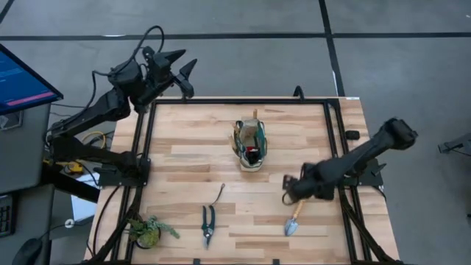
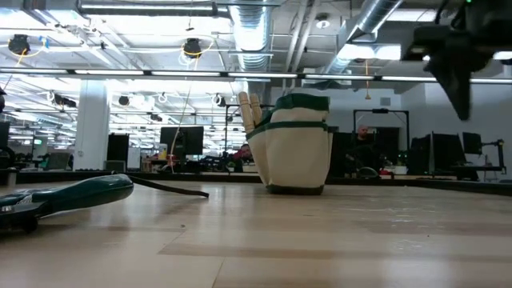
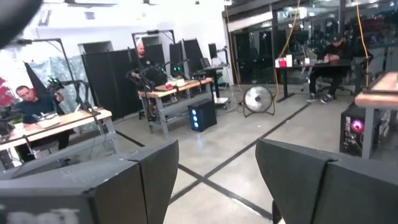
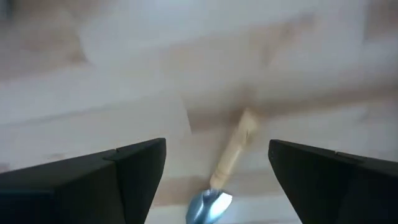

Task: Pick & Place Garden tools in Gardening bag
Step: Put the brown trowel into the white gardening bag

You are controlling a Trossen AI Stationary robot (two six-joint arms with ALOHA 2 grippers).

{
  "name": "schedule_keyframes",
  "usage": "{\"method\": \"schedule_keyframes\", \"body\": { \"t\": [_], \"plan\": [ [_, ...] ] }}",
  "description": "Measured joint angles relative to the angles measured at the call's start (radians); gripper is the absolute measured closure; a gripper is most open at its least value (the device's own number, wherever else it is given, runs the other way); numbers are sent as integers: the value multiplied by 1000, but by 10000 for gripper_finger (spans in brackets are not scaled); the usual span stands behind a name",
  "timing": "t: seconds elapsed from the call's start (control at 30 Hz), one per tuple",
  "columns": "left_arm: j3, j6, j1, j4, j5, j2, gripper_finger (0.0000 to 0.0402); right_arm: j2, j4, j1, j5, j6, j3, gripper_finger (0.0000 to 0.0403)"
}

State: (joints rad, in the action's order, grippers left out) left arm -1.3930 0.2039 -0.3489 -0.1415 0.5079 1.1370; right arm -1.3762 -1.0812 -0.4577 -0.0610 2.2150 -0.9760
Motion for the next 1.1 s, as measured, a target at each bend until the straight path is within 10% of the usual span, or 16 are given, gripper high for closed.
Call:
{"method": "schedule_keyframes", "body": {
  "t": [0.73,1.1],
  "plan": [
    [0,1,0,-8,-11,-58,198,-379,204,-69,168,90,-1,137],
    [0,1,0,-9,-11,-57,198,-434,242,-52,167,1,-9,341]
  ]
}}
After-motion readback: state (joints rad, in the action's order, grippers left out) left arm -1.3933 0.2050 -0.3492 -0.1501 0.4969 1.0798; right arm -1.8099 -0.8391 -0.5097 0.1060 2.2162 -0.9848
